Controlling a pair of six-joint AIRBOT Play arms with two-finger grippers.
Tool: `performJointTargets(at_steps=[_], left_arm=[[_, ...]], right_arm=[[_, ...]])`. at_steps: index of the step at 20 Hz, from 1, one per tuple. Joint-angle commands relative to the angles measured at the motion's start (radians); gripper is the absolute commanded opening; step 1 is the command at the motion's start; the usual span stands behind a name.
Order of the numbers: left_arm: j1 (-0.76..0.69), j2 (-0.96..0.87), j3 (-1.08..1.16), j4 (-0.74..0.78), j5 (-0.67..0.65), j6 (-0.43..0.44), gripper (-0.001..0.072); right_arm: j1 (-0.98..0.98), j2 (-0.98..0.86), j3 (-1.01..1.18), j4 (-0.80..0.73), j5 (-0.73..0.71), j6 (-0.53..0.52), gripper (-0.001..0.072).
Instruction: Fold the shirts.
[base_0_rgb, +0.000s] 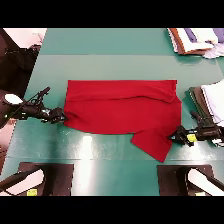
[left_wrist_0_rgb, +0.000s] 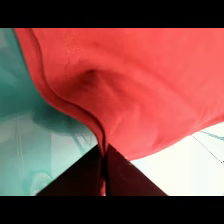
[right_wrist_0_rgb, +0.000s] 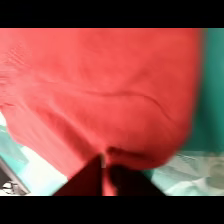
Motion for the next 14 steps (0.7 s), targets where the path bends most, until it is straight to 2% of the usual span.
performJointTargets(at_steps=[1,4,8,11,14], left_arm=[[0.000,0.017,0.006,0.037,-0.046,-0.001,0.0025],[0.000,0.152,0.006,0.138,-0.058,-0.040,0.0024],[0.000,0.333,0.005,0.289,-0.223,-0.041,0.0025],[0.000,0.426,0.005,0.296,-0.364,-0.060,0.0025],[0.000,0.463,0.006,0.218,-0.363,-0.106,0.0026]], right_arm=[[0.100,0.011,-0.006,-0.026,-0.033,-0.003,0.0021],[0.102,0.149,0.009,-0.132,0.057,0.042,0.0021],[0.102,0.392,0.128,-0.293,0.228,0.117,0.0021],[0.105,0.534,0.207,-0.300,0.298,0.140,0.0020],[0.146,0.604,0.258,-0.285,0.283,0.172,0.0020]])
